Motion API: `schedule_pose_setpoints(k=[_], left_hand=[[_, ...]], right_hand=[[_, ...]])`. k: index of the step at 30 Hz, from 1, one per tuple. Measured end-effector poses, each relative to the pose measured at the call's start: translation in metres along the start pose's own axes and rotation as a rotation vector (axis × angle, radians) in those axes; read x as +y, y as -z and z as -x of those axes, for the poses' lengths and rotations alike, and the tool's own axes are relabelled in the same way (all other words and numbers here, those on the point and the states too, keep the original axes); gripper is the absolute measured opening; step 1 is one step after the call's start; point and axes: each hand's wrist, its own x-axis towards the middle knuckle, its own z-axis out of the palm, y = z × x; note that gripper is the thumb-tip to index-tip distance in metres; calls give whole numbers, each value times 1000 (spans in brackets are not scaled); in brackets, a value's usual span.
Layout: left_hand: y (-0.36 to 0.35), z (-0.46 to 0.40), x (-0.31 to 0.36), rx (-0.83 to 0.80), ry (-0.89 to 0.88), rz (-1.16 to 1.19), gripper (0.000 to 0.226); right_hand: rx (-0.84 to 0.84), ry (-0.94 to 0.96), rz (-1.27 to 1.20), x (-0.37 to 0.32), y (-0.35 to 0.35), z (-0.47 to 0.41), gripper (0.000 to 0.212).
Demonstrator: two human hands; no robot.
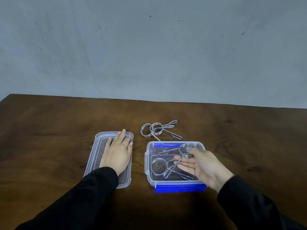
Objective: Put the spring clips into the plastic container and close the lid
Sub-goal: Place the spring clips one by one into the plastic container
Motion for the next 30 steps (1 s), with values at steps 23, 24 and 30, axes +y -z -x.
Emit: schedule_pose_setpoints(k=[23,24,30], left_hand=[[-5,-2,-3,23,5,5,53],[-5,-2,-3,23,5,4,53],[-5,-2,-3,22,3,11,53]], right_hand=[[259,341,1695,-6,3,-17,10],[250,353,1681,-6,4,-17,11],[189,386,1728,-2,7,-19,17]])
